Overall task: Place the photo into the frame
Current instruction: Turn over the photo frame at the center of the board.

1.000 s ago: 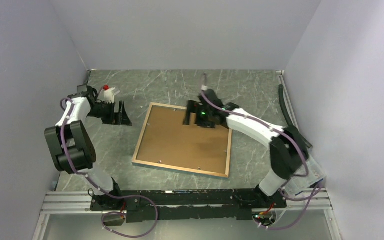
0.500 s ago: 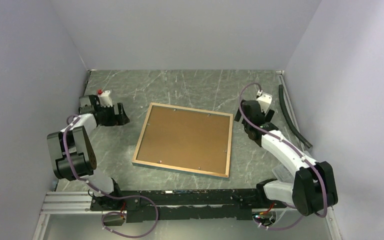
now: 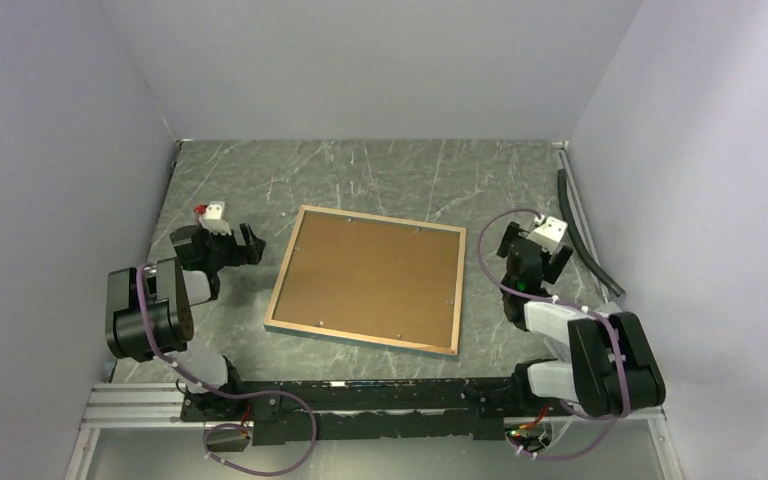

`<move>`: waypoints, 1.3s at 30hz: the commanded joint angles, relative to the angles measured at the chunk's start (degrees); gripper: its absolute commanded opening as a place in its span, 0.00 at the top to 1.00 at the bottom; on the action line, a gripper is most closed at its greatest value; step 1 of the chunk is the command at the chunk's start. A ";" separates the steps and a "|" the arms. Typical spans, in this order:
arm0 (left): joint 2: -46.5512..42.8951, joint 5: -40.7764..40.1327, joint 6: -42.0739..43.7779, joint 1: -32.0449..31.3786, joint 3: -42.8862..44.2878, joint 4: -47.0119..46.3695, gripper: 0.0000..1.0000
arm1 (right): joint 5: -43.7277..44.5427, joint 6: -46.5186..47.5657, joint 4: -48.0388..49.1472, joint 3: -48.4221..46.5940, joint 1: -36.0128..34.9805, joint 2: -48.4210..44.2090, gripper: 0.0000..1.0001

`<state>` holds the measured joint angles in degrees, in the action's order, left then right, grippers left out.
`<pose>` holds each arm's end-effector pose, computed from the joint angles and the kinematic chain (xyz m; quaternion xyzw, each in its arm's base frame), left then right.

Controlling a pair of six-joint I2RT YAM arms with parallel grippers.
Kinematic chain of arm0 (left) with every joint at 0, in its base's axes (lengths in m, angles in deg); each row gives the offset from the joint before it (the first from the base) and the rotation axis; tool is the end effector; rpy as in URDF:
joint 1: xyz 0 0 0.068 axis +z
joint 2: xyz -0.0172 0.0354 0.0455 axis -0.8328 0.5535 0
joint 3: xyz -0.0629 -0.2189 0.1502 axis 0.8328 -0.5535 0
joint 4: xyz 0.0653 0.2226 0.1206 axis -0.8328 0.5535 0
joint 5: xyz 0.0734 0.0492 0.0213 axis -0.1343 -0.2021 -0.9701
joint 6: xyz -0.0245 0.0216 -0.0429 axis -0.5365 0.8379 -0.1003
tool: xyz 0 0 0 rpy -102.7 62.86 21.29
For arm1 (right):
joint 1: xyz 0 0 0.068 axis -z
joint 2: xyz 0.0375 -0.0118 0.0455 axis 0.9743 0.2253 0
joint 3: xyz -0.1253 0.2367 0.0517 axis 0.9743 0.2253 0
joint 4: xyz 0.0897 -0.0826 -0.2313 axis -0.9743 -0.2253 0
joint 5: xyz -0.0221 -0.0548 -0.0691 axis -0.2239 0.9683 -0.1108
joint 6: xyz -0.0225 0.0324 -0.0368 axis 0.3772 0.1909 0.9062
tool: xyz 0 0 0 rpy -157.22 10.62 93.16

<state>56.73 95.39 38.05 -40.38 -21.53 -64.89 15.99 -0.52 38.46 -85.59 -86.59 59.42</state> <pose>0.2765 0.0610 0.1367 0.0074 0.8365 -0.1539 0.5259 0.2216 0.0142 0.1665 0.2100 0.7617 -0.1771 0.5868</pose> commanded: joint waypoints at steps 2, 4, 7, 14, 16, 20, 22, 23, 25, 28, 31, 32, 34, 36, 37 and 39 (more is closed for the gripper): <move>-0.03 -6.31 0.49 -3.84 -2.07 -11.40 0.05 | -3.34 3.46 19.29 1.14 3.29 6.16 0.00; 0.58 -7.19 4.78 -6.42 -5.14 -18.39 0.05 | -5.93 4.42 23.84 1.71 3.69 9.51 0.00; 0.82 -8.46 4.69 -6.95 -5.46 -16.30 0.05 | -13.36 7.93 27.72 2.46 4.02 11.98 0.00; 1.84 -8.44 3.39 -6.86 -5.97 -19.41 0.05 | -15.46 6.90 30.68 2.66 5.86 14.89 0.00; 1.16 -8.52 3.90 -6.85 -5.67 -17.37 0.05 | -15.94 6.47 29.66 2.60 6.34 14.43 0.00; 1.68 -8.43 3.57 -6.87 -5.93 -18.86 0.05 | -15.78 7.29 31.05 3.20 6.31 14.39 0.00; 1.80 -8.39 3.60 -6.83 -5.94 -18.96 0.05 | -15.53 7.43 32.12 3.66 6.18 14.20 0.00; 2.18 -8.56 3.23 -6.84 -6.13 -20.31 0.05 | -15.39 7.53 32.05 3.64 6.11 14.25 0.00; 1.82 -8.36 3.46 -6.86 -6.09 -19.21 0.05 | -15.21 7.64 32.15 3.60 6.01 14.33 0.00; 2.18 -8.52 3.25 -6.86 -6.16 -20.35 0.05 | -15.18 7.64 31.97 3.51 5.92 14.40 0.00; 2.05 -8.50 3.28 -6.80 -6.08 -19.93 0.05 | -15.36 7.58 31.49 3.17 5.96 14.54 0.00; 2.10 -8.53 3.28 -6.84 -6.10 -20.12 0.05 | -15.43 7.56 31.39 3.18 5.92 14.58 0.00; 1.99 -8.46 3.28 -6.87 -6.09 -19.75 0.05 | -15.45 7.60 31.51 3.24 5.97 14.51 0.00; 2.10 -8.51 3.28 -6.82 -6.13 -19.99 0.05 | -15.40 7.64 31.94 3.48 5.92 14.45 0.00; 2.01 -8.53 3.28 -6.86 -6.09 -19.82 0.05 | -15.39 7.64 31.86 3.50 5.94 14.45 0.00; 2.07 -8.51 3.28 -6.83 -6.08 -20.01 0.05 | -15.44 7.64 31.82 3.42 5.92 14.45 0.00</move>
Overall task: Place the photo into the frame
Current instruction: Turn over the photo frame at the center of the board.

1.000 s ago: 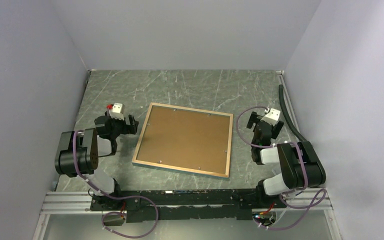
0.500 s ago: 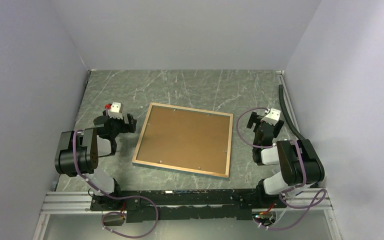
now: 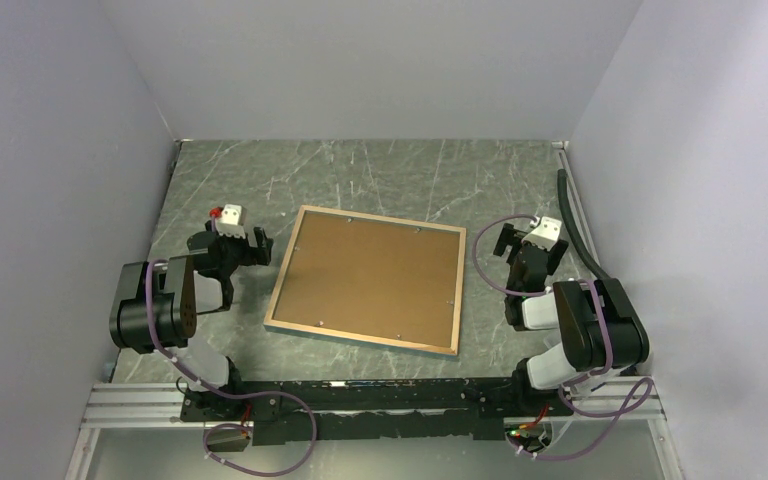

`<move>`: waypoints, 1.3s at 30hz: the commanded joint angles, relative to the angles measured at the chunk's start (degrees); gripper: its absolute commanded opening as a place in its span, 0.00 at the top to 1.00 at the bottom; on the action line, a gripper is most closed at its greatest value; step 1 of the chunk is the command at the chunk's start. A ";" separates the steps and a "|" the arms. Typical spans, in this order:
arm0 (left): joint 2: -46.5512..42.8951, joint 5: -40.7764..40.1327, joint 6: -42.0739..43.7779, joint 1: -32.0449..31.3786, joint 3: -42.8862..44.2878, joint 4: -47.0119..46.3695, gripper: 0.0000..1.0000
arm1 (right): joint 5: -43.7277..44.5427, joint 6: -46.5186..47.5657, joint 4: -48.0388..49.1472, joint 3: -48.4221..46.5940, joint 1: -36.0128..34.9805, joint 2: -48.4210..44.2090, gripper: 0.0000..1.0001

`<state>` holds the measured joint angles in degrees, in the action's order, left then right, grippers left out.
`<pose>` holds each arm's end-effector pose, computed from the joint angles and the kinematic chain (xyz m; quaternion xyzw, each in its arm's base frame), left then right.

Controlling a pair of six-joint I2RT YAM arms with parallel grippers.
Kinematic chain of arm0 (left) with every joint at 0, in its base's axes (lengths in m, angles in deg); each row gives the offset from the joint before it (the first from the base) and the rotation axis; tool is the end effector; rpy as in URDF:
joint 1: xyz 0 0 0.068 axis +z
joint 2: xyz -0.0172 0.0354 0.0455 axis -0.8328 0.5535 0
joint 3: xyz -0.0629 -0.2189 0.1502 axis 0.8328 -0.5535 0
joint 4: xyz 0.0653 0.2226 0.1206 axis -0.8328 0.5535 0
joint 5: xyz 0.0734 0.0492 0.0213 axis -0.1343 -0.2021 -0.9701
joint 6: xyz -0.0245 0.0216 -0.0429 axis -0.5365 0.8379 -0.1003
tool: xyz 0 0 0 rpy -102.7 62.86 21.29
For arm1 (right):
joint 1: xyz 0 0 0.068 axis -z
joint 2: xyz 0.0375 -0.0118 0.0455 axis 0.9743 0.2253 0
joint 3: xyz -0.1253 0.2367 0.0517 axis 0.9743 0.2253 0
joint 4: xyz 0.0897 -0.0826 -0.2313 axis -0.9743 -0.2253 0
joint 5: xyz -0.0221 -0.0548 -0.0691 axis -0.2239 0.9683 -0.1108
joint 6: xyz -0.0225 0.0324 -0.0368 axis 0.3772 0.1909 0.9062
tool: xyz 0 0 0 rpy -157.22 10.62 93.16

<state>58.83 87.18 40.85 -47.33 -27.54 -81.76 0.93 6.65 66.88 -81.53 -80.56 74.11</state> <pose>0.2705 0.0300 0.1293 0.0560 0.8035 -0.0990 0.5844 0.2339 -0.0005 0.1430 0.1437 0.7435 -0.1240 0.6413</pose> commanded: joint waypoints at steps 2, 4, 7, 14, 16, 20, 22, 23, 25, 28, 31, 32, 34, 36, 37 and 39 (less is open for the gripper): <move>-0.10 -0.24 0.49 0.14 -0.07 -2.97 0.05 | -0.38 0.47 3.36 -0.65 -0.08 -0.24 0.00; 0.00 -0.29 0.52 0.13 -0.07 -3.00 0.05 | -0.39 0.47 3.32 -0.64 -0.09 -0.24 0.00; 0.00 -0.31 0.54 0.15 0.00 -2.83 0.05 | -1.08 -1.14 1.11 -1.41 0.72 -0.59 0.00; -10.96 2.03 -0.02 2.75 17.32 33.67 0.05 | -0.64 -3.62 -30.95 -16.68 -1.20 -14.13 0.00; -12.57 4.53 0.86 2.72 24.25 45.11 0.05 | -5.01 -19.51 -46.58 -25.66 -0.76 -16.86 0.00; -14.04 5.08 3.27 2.71 34.70 61.37 0.05 | -19.09 -26.98 -66.57 -41.61 0.51 -12.35 0.00; -13.06 5.74 6.71 2.91 40.46 70.17 0.05 | -16.58 -23.95 -77.14 -50.03 -7.04 -8.94 0.00; -12.24 6.62 8.42 3.09 43.12 74.25 0.05 | -11.93 -21.19 -80.63 -52.85 -12.54 -7.71 0.00; -10.16 8.33 10.93 3.75 48.02 82.20 0.05 | 1.15 -18.28 -86.35 -56.80 -25.56 -5.13 0.00; -6.94 13.91 13.25 6.48 54.92 93.23 0.05 | 3.75 -18.17 -96.59 -61.27 -38.93 0.39 0.00; -6.02 19.52 15.22 9.95 57.91 98.51 0.05 | 0.85 -14.17 -92.73 -55.07 -52.30 -0.76 0.00; -6.40 20.47 15.63 10.84 58.10 99.28 0.05 | 0.66 -14.21 -91.85 -53.37 -55.13 -1.11 0.00; -7.88 20.77 16.55 12.03 57.82 100.33 0.05 | -0.07 -15.34 -90.80 -51.03 -58.97 -0.94 0.00; -9.52 20.97 17.66 12.42 57.16 101.49 0.05 | -0.20 -14.99 -90.43 -49.48 -62.49 0.66 0.00; -10.57 21.22 17.73 12.51 56.58 101.85 0.05 | -0.04 -14.87 -90.77 -49.26 -64.60 1.89 0.00; -12.78 22.11 17.37 12.55 54.74 101.72 0.05 | 1.27 -14.80 -91.95 -49.63 -68.57 4.70 0.03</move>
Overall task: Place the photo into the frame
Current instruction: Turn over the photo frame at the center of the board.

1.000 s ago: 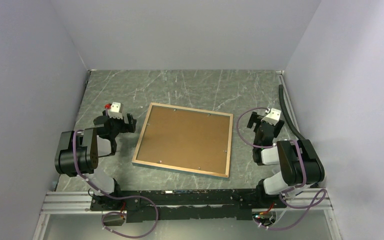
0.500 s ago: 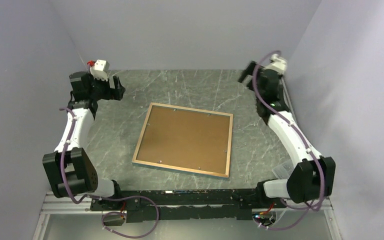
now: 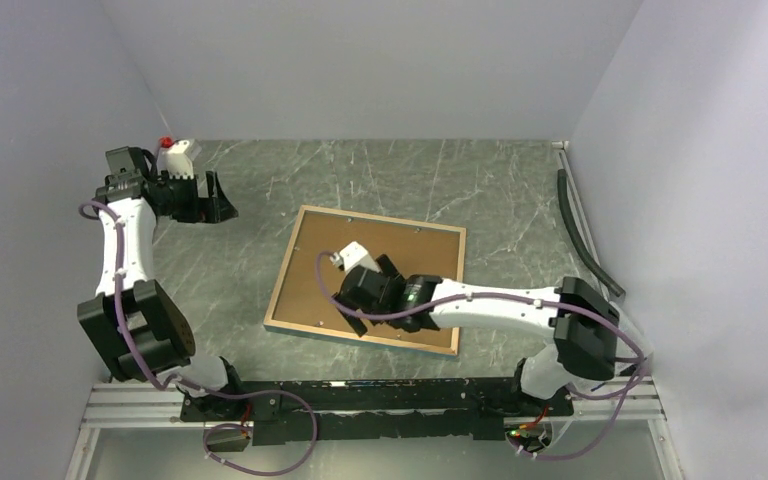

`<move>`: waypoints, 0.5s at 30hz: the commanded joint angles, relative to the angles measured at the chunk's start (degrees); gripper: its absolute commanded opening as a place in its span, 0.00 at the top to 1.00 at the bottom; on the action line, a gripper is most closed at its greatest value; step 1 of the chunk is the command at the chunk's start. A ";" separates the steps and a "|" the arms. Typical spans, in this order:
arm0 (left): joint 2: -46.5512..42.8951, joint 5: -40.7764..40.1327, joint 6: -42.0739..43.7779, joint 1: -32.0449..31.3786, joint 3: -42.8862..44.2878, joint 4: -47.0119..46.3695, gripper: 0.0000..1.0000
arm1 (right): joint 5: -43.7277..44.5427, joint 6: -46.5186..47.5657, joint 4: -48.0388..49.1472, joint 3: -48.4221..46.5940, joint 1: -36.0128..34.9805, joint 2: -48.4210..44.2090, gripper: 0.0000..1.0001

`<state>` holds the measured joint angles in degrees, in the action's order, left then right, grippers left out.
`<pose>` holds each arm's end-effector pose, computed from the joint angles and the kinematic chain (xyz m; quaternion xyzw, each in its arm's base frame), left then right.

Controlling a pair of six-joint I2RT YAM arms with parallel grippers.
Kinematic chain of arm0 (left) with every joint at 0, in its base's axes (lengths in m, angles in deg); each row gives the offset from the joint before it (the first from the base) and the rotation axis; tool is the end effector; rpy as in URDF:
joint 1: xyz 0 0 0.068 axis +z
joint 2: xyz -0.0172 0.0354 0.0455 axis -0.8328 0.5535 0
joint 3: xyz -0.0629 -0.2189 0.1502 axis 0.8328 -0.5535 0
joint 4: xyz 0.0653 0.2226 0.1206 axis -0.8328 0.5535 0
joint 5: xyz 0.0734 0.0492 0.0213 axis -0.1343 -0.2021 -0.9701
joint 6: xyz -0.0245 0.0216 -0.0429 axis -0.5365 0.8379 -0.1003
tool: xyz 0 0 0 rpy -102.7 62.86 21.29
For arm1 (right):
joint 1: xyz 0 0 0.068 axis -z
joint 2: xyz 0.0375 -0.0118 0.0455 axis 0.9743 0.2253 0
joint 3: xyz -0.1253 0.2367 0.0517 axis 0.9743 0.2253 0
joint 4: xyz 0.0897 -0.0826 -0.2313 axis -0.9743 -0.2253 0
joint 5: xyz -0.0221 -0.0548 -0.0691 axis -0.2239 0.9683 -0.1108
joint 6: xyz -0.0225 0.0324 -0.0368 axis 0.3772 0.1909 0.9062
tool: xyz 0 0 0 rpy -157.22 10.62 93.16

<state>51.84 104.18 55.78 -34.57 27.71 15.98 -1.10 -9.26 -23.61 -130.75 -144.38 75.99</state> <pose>0.3006 0.0965 0.3140 0.0589 0.9018 -0.2020 0.3773 0.1357 0.2896 0.2412 -0.3146 0.8751 0.0800 0.3590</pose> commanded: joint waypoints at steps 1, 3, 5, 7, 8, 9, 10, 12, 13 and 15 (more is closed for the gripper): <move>-6.72 5.96 2.59 -0.20 -1.46 4.15 0.05 | 3.67 1.20 -1.62 -0.61 -6.39 4.22 0.05; -8.32 6.28 3.73 -0.16 -2.43 5.37 0.05 | 3.70 1.93 -1.55 -1.09 -8.49 6.51 0.14; -9.53 5.54 4.50 -0.20 -2.44 6.95 0.05 | 3.03 2.22 -1.14 -1.35 -9.08 8.15 0.23; -10.76 5.04 5.29 -0.17 -2.15 8.85 0.05 | 1.29 2.80 0.46 -0.86 -9.36 8.84 0.24; -11.34 5.27 5.53 -0.20 -2.38 9.41 0.05 | 0.66 3.16 1.25 -0.63 -9.55 9.00 0.24; -11.92 5.45 5.58 -0.16 -2.74 9.73 0.05 | 0.41 3.42 1.60 -0.63 -9.67 9.30 0.24; -12.48 5.79 5.68 -0.20 -3.18 9.96 0.05 | 0.23 3.48 1.91 -0.68 -9.77 9.63 0.24; -13.47 6.06 5.32 -0.20 -3.78 9.95 0.05 | -0.07 3.68 3.05 -0.22 -9.89 10.09 0.26; -13.70 6.17 5.04 -0.20 -3.85 10.03 0.05 | -0.33 3.72 3.85 0.17 -9.88 10.28 0.28; -13.97 6.55 4.63 -0.18 -3.84 10.62 0.05 | -0.75 3.52 5.04 0.76 -9.86 10.86 0.33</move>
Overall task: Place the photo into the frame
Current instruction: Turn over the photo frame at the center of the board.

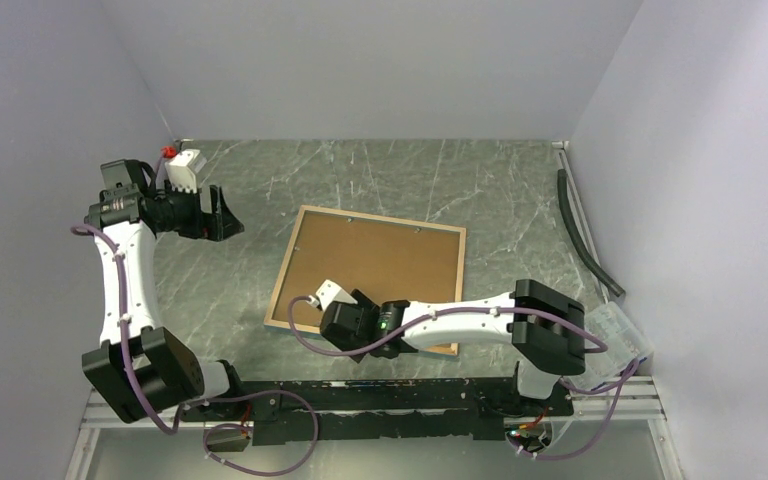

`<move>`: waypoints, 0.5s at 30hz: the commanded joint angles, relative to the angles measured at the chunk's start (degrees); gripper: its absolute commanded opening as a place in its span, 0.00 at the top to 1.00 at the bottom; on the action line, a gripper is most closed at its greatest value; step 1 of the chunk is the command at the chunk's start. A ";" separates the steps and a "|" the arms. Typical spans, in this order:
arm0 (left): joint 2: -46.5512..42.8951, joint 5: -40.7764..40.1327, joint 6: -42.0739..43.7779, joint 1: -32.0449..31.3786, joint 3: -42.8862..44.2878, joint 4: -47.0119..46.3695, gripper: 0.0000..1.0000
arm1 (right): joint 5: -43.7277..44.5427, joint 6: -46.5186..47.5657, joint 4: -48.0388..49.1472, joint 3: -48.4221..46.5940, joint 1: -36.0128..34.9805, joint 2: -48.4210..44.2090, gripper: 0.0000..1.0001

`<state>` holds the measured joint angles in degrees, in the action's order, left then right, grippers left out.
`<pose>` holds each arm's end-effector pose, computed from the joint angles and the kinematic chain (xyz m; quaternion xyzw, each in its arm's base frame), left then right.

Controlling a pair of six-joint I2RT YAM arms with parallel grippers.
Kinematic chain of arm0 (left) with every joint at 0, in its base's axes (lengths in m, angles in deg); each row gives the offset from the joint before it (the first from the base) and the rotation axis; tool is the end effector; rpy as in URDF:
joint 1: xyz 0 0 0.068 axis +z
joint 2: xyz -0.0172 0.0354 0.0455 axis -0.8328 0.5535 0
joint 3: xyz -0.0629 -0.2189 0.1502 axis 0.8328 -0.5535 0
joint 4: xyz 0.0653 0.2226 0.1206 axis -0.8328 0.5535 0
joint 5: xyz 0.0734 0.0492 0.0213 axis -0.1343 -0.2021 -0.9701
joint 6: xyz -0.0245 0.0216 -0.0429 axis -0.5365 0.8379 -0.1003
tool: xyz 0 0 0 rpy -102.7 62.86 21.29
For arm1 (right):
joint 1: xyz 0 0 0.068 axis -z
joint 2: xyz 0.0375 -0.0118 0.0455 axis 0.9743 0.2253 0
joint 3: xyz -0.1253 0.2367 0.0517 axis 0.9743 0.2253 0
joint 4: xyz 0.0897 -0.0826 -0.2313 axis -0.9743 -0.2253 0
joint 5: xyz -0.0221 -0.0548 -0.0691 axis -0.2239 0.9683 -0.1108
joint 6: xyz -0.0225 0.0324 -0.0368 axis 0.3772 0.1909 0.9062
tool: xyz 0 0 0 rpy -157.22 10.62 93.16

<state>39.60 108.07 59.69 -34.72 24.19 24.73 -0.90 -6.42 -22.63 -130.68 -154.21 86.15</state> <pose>0.2436 0.0710 0.3437 0.1007 0.8882 -0.2192 0.3910 0.0886 0.3272 0.1869 -0.4333 0.8465 0.0419 0.3064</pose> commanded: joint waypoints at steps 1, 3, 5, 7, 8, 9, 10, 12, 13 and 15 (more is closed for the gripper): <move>-1.85 2.62 0.60 0.00 -0.27 2.21 0.05 | -1.32 0.56 4.58 0.93 -0.07 1.13 0.36; -2.06 2.15 0.23 -0.05 0.06 2.99 0.05 | -1.80 0.29 5.68 1.64 -0.30 1.94 0.40; -2.12 1.91 0.26 -0.05 0.51 3.69 0.05 | -1.99 0.14 6.90 2.56 -0.56 2.44 0.41; -2.03 1.91 0.23 -0.04 1.22 4.17 0.05 | -2.14 0.10 7.96 3.41 -0.70 2.61 0.43; -1.97 2.02 0.07 -0.05 1.64 4.35 0.05 | -2.08 0.20 8.28 3.79 -0.73 2.64 0.43; -1.75 2.18 -0.18 -0.05 2.24 4.53 0.05 | -1.86 0.26 8.65 4.15 -0.73 2.70 0.43; -1.63 2.47 -0.17 -0.05 2.71 4.84 0.05 | -1.61 0.26 8.99 4.38 -0.78 2.78 0.44; -1.55 3.07 -0.41 -0.04 3.34 5.16 0.05 | -1.52 0.43 9.83 4.88 -0.78 2.91 0.44; -1.66 3.32 -0.65 -0.05 3.42 5.18 0.05 | -1.53 0.60 10.34 5.15 -0.73 2.92 0.46; -1.70 3.94 -0.34 -0.05 3.54 5.58 0.05 | -1.63 0.69 10.99 5.57 -0.74 2.86 0.51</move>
<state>39.16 108.75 59.43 -34.72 25.07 29.23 -2.19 -5.98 -14.89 -126.40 -154.72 88.82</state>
